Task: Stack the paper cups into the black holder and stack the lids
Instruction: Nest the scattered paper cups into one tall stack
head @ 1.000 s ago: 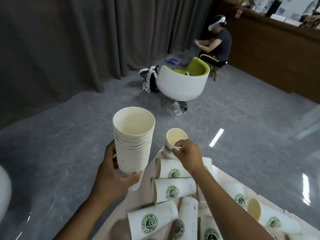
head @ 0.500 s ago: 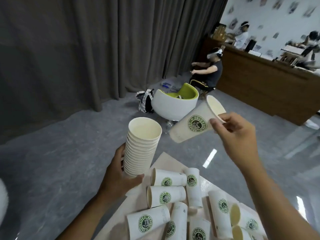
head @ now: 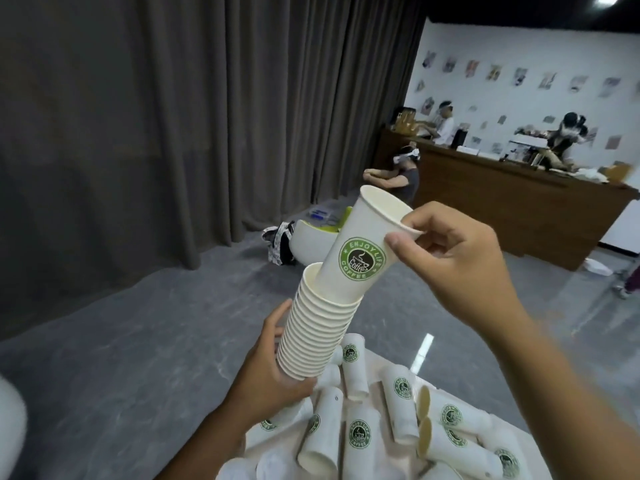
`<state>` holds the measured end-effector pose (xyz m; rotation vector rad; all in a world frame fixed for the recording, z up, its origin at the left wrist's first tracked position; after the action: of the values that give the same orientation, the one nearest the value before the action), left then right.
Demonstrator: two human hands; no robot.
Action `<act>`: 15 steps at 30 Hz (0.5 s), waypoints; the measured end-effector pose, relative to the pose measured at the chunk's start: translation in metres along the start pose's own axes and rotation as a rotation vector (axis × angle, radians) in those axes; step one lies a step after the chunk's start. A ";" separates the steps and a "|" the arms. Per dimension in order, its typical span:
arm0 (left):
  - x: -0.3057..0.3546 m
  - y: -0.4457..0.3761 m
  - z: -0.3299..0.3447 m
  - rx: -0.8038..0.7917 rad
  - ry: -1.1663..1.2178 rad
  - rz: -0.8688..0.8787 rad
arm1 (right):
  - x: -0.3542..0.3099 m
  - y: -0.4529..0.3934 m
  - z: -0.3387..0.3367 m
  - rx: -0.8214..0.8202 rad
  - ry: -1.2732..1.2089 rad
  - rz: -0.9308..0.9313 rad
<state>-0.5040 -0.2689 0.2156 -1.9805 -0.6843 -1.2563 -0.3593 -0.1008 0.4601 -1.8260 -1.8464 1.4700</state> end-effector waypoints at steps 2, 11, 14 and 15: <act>0.017 0.017 0.014 -0.010 -0.015 0.017 | -0.004 0.018 -0.005 -0.049 0.007 0.009; 0.077 0.097 0.065 0.023 0.085 0.026 | -0.002 0.117 -0.010 0.013 0.015 -0.061; 0.076 0.117 0.074 0.011 0.050 0.022 | -0.001 0.143 -0.013 0.076 -0.034 -0.071; 0.076 0.122 0.077 0.010 0.047 0.023 | 0.002 0.150 -0.012 0.078 -0.044 -0.066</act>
<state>-0.3418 -0.2808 0.2295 -1.9400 -0.6416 -1.2789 -0.2500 -0.1271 0.3601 -1.6944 -1.8235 1.5483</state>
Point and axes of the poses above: each hand's wrist, its own y-axis away from the middle knuckle, its own z-axis out of the palm, x = y × z, the point moved 5 cm from there along -y, towards the middle knuckle, and after that the axes turned 1 degree about -y, right-handed, at the moved point
